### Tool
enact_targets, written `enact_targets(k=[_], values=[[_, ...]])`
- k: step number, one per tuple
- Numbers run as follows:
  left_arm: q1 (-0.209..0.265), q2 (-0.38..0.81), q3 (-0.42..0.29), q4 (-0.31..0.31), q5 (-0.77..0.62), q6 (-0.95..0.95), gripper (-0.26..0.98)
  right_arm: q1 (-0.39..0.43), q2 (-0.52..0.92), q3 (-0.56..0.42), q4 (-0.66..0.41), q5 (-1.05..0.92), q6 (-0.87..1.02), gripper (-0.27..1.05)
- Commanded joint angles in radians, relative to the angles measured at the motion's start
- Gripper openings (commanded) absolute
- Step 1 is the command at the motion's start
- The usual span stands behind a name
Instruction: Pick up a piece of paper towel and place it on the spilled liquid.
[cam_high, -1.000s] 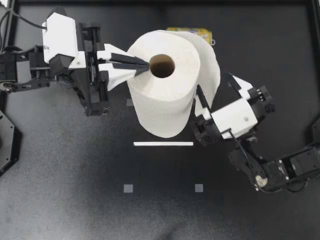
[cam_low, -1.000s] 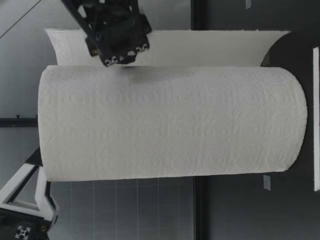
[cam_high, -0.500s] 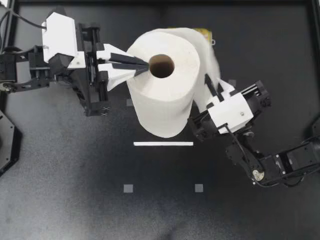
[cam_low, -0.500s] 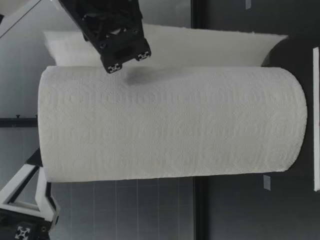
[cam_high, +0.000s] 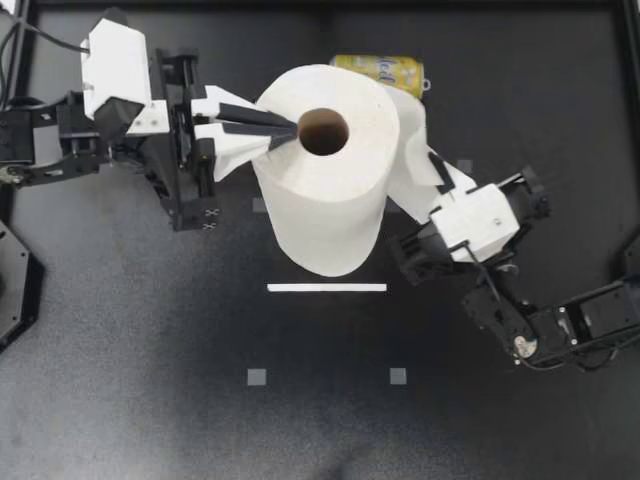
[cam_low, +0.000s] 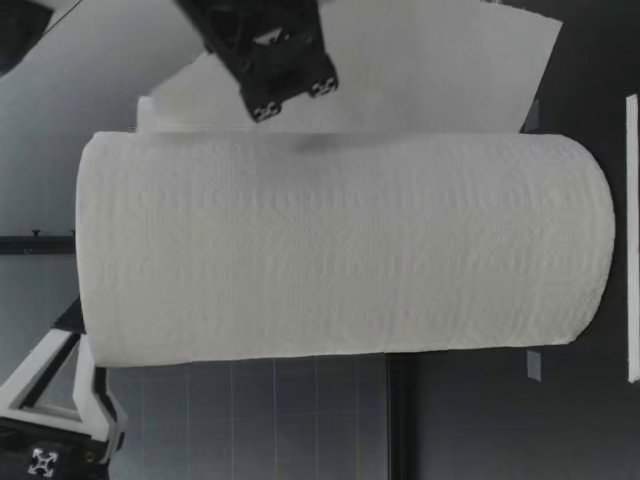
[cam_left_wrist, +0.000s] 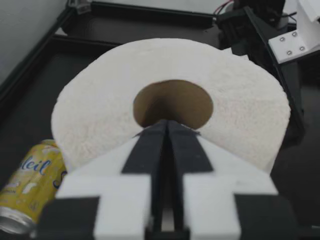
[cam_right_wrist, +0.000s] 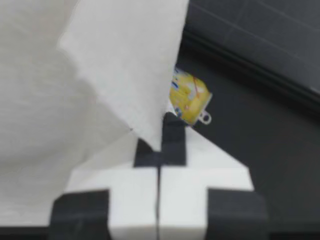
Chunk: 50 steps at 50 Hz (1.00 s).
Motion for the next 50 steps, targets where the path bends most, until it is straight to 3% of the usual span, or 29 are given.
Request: enact_targets(k=[1, 7, 38, 45, 50], values=[[0.015, 0.020, 0.026, -0.009, 0.041, -0.005, 0.11, 0.003, -0.032, 0.012, 0.026, -0.002, 0.025, -0.09], [0.020, 0.021, 0.028, -0.009, 0.104, -0.006, 0.11, 0.011, -0.038, 0.052, 0.078, 0.000, 0.049, -0.09], [0.020, 0.018, 0.046, -0.017, 0.072, -0.008, 0.11, -0.034, -0.067, 0.318, 0.296, 0.091, 0.086, -0.09], [0.020, 0.017, 0.048, -0.017, 0.061, -0.006, 0.11, -0.035, -0.129, 0.328, 0.227, 0.067, 0.075, -0.09], [0.020, 0.017, 0.049, -0.018, 0.041, -0.006, 0.11, -0.084, -0.169, 0.350, 0.175, -0.077, 0.081, -0.09]])
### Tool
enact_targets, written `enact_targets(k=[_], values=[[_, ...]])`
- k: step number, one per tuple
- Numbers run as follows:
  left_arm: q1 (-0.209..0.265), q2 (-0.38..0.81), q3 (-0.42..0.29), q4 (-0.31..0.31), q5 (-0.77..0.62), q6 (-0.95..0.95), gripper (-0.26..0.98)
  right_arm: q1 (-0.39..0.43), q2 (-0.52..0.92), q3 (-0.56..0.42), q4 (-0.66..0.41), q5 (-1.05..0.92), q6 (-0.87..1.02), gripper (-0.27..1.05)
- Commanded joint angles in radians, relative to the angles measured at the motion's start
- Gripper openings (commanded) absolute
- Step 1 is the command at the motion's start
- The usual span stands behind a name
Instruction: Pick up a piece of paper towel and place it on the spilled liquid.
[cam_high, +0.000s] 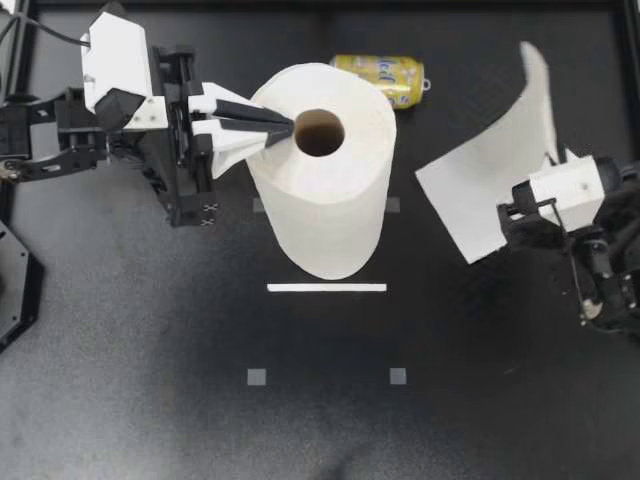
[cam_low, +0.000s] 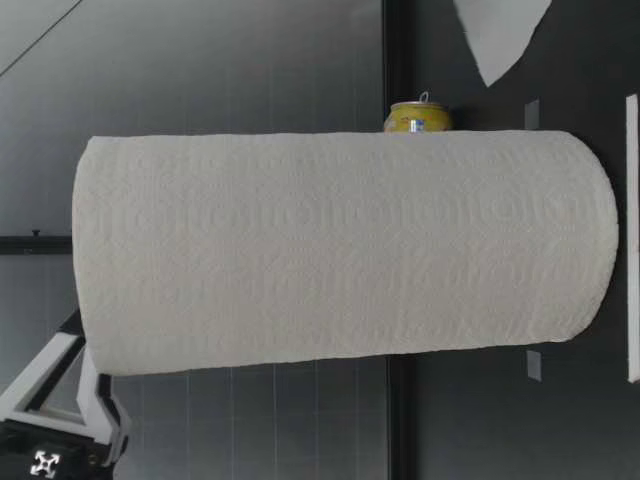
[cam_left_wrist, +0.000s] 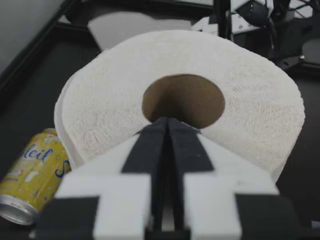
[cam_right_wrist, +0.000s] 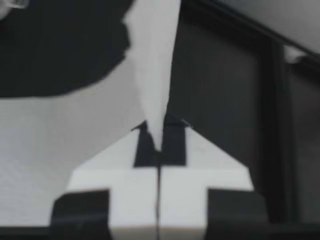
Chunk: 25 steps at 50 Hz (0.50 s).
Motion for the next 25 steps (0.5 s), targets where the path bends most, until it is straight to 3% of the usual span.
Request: enact_targets(k=[1, 14, 25], values=[[0.009, 0.020, 0.048, -0.003, 0.008, -0.003, 0.11, -0.054, -0.044, 0.014, -0.041, -0.112, 0.006, -0.09], [0.009, 0.002, 0.048, -0.003, -0.029, -0.003, 0.11, -0.276, -0.107, 0.057, -0.221, -0.324, 0.008, -0.09], [0.009, -0.003, 0.049, -0.003, -0.064, -0.026, 0.11, -0.531, -0.084, 0.044, -0.417, -0.528, 0.006, -0.09]])
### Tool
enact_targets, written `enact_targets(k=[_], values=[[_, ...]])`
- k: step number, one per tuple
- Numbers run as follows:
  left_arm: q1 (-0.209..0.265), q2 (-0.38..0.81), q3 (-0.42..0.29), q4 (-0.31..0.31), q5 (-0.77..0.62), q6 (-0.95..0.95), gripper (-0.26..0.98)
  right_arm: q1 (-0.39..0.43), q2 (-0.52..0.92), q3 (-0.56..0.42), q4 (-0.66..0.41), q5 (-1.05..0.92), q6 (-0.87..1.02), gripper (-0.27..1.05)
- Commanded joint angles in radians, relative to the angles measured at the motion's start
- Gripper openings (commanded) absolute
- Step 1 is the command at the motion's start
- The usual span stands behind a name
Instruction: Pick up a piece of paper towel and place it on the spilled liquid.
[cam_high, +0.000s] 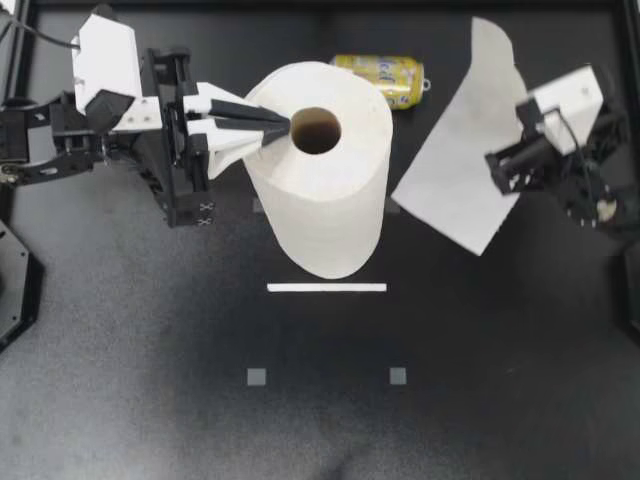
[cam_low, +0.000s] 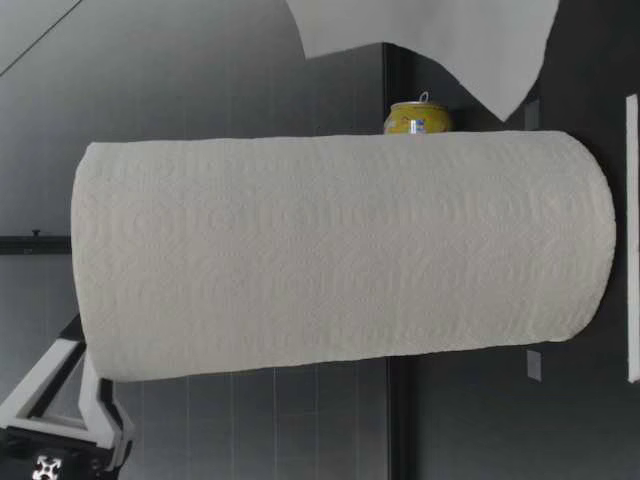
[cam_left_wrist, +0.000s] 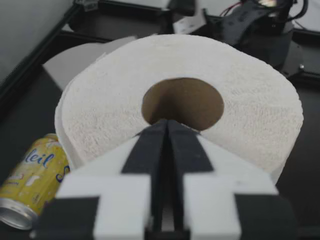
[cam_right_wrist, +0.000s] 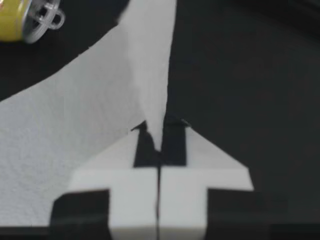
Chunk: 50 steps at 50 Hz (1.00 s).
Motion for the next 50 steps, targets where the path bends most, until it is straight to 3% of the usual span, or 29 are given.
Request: enact_targets(k=[1, 16, 41, 46, 50], values=[[0.009, 0.012, 0.023, -0.003, -0.006, -0.012, 0.11, -0.075, 0.003, -0.020, -0.063, -0.046, 0.002, -0.09], [0.009, 0.009, 0.020, -0.003, -0.031, -0.020, 0.11, -0.268, 0.106, -0.114, -0.225, -0.255, -0.063, -0.09], [0.009, 0.006, 0.017, -0.003, -0.054, -0.020, 0.11, -0.351, 0.225, -0.215, -0.224, -0.314, -0.160, -0.08], [0.008, 0.005, 0.018, -0.003, -0.074, -0.020, 0.11, -0.351, 0.221, -0.218, -0.222, -0.318, -0.160, 0.00], [0.006, 0.003, 0.018, -0.003, -0.081, -0.020, 0.11, -0.351, 0.219, -0.218, -0.221, -0.325, -0.160, 0.14]])
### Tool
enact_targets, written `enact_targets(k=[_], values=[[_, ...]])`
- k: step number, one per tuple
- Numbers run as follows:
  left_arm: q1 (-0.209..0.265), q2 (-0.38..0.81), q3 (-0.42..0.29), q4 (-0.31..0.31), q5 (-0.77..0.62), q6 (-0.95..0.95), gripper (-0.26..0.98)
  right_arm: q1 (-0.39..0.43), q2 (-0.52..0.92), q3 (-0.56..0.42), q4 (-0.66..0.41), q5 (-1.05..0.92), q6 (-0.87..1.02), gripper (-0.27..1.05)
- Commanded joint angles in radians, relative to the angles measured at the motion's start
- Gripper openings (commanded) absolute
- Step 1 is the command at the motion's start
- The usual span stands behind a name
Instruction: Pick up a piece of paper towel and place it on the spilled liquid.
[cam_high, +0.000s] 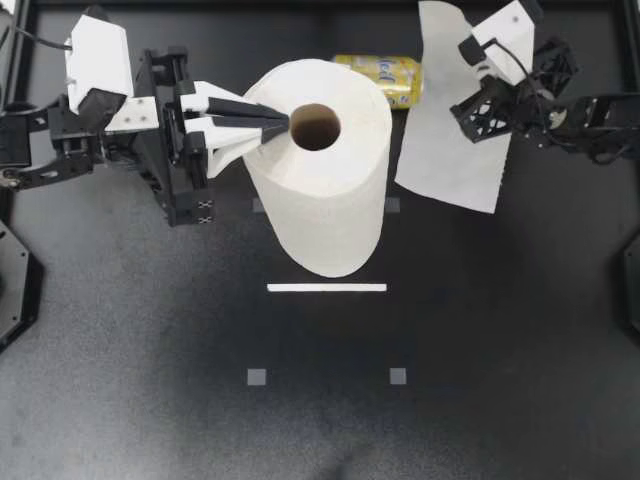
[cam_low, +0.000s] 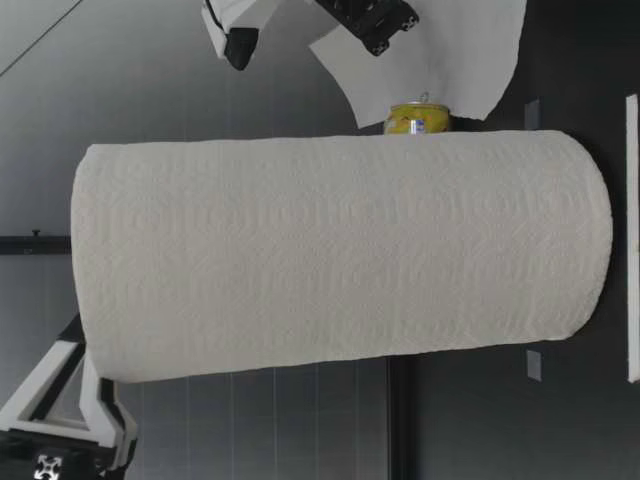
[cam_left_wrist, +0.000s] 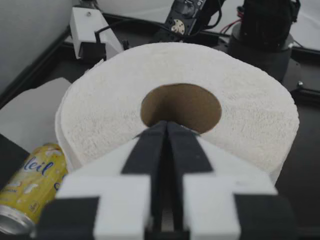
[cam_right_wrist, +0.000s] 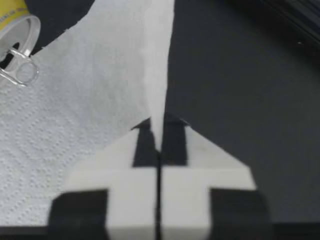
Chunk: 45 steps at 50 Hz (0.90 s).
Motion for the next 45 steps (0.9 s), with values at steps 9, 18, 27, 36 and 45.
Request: enact_targets(k=[9, 18, 27, 36, 45], values=[[0.002, 0.002, -0.008, -0.002, -0.011, 0.002, 0.11, -0.008, -0.017, -0.025, 0.012, -0.009, 0.000, 0.55], [-0.003, 0.000, -0.011, 0.000, -0.032, 0.005, 0.11, -0.008, -0.028, -0.026, 0.014, 0.043, -0.012, 0.68], [-0.005, -0.008, -0.012, 0.002, -0.038, 0.006, 0.11, -0.008, -0.074, -0.017, 0.060, 0.156, -0.094, 0.68], [-0.005, -0.011, -0.011, 0.003, -0.038, 0.008, 0.11, -0.006, -0.130, -0.029, 0.262, 0.259, -0.376, 0.68], [-0.003, -0.012, -0.014, 0.006, -0.051, 0.011, 0.11, 0.035, -0.183, -0.064, 0.466, 0.362, -0.627, 0.68]])
